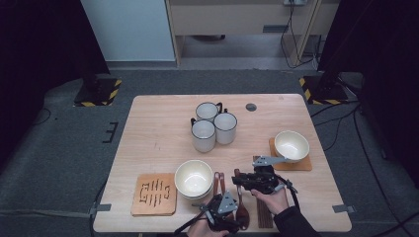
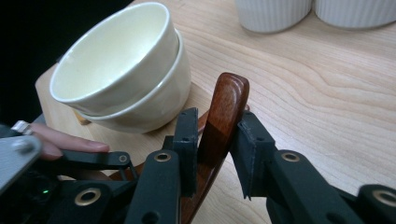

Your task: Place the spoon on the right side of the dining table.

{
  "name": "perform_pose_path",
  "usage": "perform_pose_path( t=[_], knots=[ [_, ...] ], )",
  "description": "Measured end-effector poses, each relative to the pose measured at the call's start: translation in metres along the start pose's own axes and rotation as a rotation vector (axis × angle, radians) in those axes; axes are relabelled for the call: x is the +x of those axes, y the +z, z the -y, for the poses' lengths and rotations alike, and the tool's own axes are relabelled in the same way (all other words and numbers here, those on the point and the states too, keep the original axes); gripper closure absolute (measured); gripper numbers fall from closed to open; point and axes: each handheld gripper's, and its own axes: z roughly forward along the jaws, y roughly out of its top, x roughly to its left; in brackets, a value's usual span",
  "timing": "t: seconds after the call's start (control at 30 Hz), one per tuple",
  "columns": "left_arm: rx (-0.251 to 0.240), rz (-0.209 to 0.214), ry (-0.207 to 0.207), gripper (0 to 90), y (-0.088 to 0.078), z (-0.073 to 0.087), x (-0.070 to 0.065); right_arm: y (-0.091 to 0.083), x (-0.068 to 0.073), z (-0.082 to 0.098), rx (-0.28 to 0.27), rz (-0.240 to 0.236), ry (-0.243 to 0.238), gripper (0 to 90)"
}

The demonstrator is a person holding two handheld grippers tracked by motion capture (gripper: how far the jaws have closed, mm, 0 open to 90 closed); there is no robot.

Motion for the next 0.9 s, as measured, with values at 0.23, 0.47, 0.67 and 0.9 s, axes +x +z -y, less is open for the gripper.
perform_pose_path(
  t=[0.23, 0.47, 0.67, 0.9],
  knots=[
    [-0.002, -0.008, -0.022, 32.8, -0.001, 0.0, 0.003, -0.008, -0.001, -0.002, -0.035, -0.033, 0.015, 74.8],
    [-0.004, -0.008, -0.038, 32.9, -0.001, 0.0, 0.004, -0.014, -0.001, -0.003, -0.062, -0.069, 0.033, 77.2],
    [-0.004, -0.011, -0.041, 33.0, -0.001, 0.0, 0.005, -0.018, -0.001, -0.003, -0.085, -0.089, 0.05, 79.2],
    [-0.001, -0.019, -0.029, 34.3, -0.001, 0.0, 0.005, -0.022, -0.002, -0.004, -0.12, -0.117, 0.083, 83.9]
  ],
)
